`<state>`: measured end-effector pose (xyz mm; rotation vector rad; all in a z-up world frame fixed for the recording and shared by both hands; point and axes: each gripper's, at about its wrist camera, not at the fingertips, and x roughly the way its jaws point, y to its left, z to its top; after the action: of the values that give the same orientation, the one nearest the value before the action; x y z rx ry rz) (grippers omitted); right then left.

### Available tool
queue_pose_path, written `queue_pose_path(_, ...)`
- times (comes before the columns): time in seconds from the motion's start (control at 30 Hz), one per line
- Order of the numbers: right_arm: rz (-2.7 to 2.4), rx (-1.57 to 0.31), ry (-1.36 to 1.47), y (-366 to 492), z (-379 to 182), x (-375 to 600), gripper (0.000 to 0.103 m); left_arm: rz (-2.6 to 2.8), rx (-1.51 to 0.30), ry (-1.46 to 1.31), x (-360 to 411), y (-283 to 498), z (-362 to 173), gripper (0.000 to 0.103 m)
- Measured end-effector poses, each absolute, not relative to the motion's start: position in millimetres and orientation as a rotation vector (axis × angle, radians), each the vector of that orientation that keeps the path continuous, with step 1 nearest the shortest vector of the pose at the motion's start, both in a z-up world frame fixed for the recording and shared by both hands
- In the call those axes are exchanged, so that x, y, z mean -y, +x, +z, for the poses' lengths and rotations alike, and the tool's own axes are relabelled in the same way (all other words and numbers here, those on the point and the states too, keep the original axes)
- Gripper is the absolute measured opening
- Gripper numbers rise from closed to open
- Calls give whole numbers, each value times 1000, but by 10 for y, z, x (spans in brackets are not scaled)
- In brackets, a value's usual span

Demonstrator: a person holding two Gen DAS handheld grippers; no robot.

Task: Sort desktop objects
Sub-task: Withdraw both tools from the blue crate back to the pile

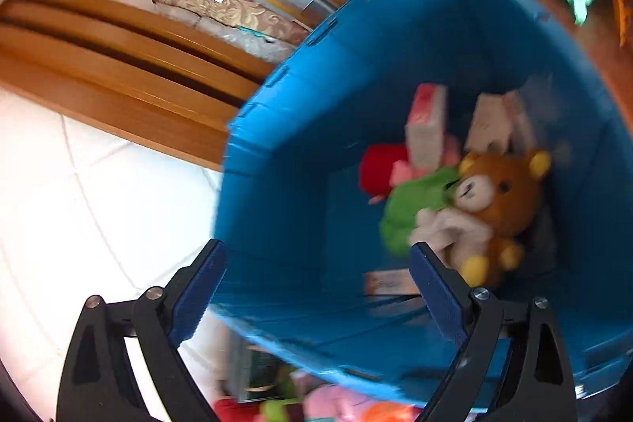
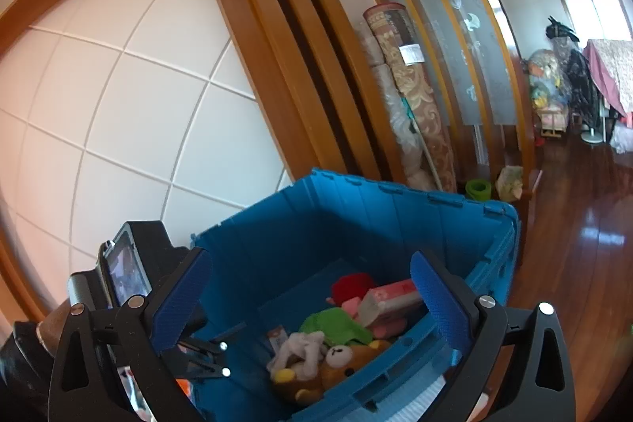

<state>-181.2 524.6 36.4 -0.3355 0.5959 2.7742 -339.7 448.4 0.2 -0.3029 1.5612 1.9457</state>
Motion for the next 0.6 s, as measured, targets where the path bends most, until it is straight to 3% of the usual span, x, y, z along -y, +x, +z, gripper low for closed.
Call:
queue_pose_path(0.27,2781,-604,-332,-1803,371,-5211,102,2103,-1295,-310,-4187,-3438,309,94)
queue_pose_path(0.47,2850,-559,-379,-1935,339,-4973,102,2378,-846,-357,-3504,-3485,452,94)
queue_pose_path(0.6,2923,-508,-359,-2053,399,-4734,102,2581,-746,-328,-3130,-3414,458,94)
